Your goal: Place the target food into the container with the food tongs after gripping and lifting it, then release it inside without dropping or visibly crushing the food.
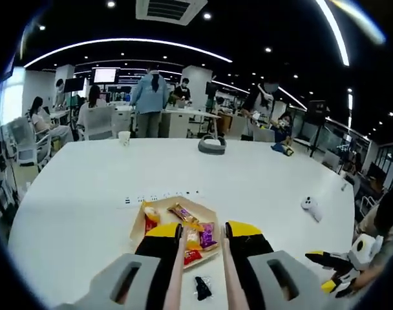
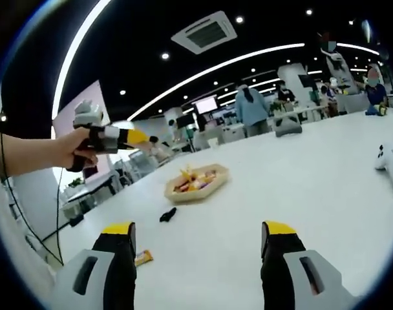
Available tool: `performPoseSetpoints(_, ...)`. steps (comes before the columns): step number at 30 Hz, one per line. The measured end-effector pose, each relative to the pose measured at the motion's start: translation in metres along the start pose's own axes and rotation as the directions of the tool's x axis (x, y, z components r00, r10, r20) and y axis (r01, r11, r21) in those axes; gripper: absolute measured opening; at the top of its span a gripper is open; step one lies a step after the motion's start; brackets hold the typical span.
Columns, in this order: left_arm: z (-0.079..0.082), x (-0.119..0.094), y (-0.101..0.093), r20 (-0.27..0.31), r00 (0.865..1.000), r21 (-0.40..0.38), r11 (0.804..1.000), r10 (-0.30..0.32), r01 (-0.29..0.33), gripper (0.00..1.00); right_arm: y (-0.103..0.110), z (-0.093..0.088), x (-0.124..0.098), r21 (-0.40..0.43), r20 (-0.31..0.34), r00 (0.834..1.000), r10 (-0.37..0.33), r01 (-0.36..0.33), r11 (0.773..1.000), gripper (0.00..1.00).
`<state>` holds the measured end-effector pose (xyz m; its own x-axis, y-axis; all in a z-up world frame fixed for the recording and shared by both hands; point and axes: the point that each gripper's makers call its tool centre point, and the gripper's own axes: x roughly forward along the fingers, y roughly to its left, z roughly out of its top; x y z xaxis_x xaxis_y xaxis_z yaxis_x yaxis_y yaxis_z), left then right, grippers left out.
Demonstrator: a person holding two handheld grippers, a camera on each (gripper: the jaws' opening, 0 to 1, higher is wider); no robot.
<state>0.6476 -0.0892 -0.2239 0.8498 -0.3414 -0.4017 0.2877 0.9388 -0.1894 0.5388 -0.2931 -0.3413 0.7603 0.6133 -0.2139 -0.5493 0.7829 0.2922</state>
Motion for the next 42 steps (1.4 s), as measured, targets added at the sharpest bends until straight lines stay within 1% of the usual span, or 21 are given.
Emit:
performPoseSetpoints(1,-0.001,-0.003,0.001,0.001,1.0,0.0,1.0,0.001,-0.001,0.26,-0.003,-0.001,-0.002,-0.013,-0.013,1.0,-0.022,0.021,1.0,0.79)
performPoseSetpoints(2,-0.002,-0.004,0.002,0.004,1.0,-0.005,1.0,0.003,-0.003,0.26,-0.003,0.001,-0.004,-0.004,-0.002,1.0,-0.026,0.026,1.0,0.78)
performPoseSetpoints(4,-0.003,-0.009,0.004,0.015,1.0,-0.035,0.999,0.006,-0.005,0.26,-0.002,0.004,-0.007,0.058,0.017,0.999,-0.046,0.045,0.997,0.78)
performPoseSetpoints(5,-0.001,-0.014,0.002,0.038,0.999,-0.104,0.995,-0.008,0.012,0.26,-0.001,0.003,-0.007,0.075,0.012,0.999,-0.048,0.047,0.996,0.78)
performPoseSetpoints(6,0.001,-0.017,0.001,0.043,0.999,-0.107,0.994,-0.023,0.027,0.26,0.001,0.001,-0.007,0.068,0.008,0.999,-0.041,0.04,0.997,0.78)
performPoseSetpoints(7,0.001,-0.022,0.002,0.034,0.999,-0.088,0.996,-0.021,0.024,0.26,0.004,-0.002,-0.005,0.056,-0.004,1.0,-0.031,0.031,0.998,0.78)
performPoseSetpoints(8,0.002,-0.026,0.003,0.036,0.999,-0.073,0.997,-0.017,0.02,0.26,0.008,-0.008,-0.003,-0.009,-0.051,0.999,-0.007,0.007,1.0,0.78)
performPoseSetpoints(9,0.004,-0.029,0.004,0.042,0.999,-0.067,0.998,-0.02,0.023,0.26,0.008,-0.008,-0.003,-0.05,-0.065,0.998,-0.007,0.003,0.999,0.78)
performPoseSetpoints(11,0.007,-0.035,0.006,0.041,0.998,-0.062,0.997,-0.04,0.042,0.26,0.006,0.0,-0.002,-0.062,-0.059,0.998,-0.021,0.017,0.998,0.78)
performPoseSetpoints(14,0.008,-0.04,0.013,0.035,0.999,-0.052,0.998,-0.038,0.04,0.26,0.002,0.017,-0.007,-0.019,-0.047,0.997,-0.064,0.063,0.998,0.78)
performPoseSetpoints(16,0.007,-0.044,0.016,0.04,0.999,-0.054,0.998,-0.037,0.039,0.26,0.007,0.026,-0.009,0.009,-0.022,0.997,-0.071,0.071,0.997,0.78)
performPoseSetpoints(17,0.007,-0.045,0.017,0.046,0.998,-0.056,0.998,-0.038,0.041,0.26,0.011,0.026,-0.009,0.016,-0.019,0.997,-0.07,0.071,0.997,0.78)
performPoseSetpoints(21,-0.003,-0.049,0.018,0.046,0.998,-0.057,0.997,-0.047,0.05,0.26,0.025,0.019,-0.009,-0.005,-0.05,0.995,-0.086,0.086,0.996,0.78)
performPoseSetpoints(25,-0.014,-0.057,0.014,0.057,0.996,-0.081,0.994,-0.075,0.079,0.26,0.048,0.025,-0.013,0.005,-0.044,0.996,-0.082,0.083,0.997,0.78)
performPoseSetpoints(27,-0.018,-0.058,0.012,0.06,0.994,-0.092,0.992,-0.086,0.091,0.26,0.059,0.027,-0.014,-0.009,-0.046,0.996,-0.076,0.076,0.997,0.79)
performPoseSetpoints(30,-0.027,-0.059,0.009,0.042,0.995,-0.083,0.992,-0.092,0.095,0.26,0.065,0.033,-0.012,-0.008,-0.02,0.998,-0.067,0.067,0.998,0.79)
performPoseSetpoints(33,-0.026,-0.063,0.009,0.056,0.994,-0.083,0.992,-0.093,0.097,0.26,0.067,0.034,-0.008,-0.021,-0.02,0.997,-0.073,0.072,0.997,0.8)
performPoseSetpoints(34,-0.029,-0.064,0.009,0.044,0.995,-0.11,0.989,-0.089,0.094,0.26,0.068,0.037,-0.009,-0.02,-0.022,0.996,-0.091,0.09,0.996,0.8)
performPoseSetpoints(36,-0.03,-0.066,0.006,0.05,0.994,-0.111,0.989,-0.097,0.102,0.26,0.073,0.044,-0.013,-0.016,0.001,0.996,-0.092,0.092,0.996,0.8)
performPoseSetpoints(40,-0.04,-0.066,0.001,0.039,0.995,-0.09,0.991,-0.097,0.1,0.26,0.076,0.048,-0.019,-0.045,0.014,0.995,-0.102,0.102,0.994,0.8)
performPoseSetpoints(42,-0.047,-0.064,-0.003,0.027,0.994,-0.111,0.988,-0.102,0.104,0.26,0.072,0.052,-0.025,-0.029,0.03,0.992,-0.121,0.122,0.992,0.8)
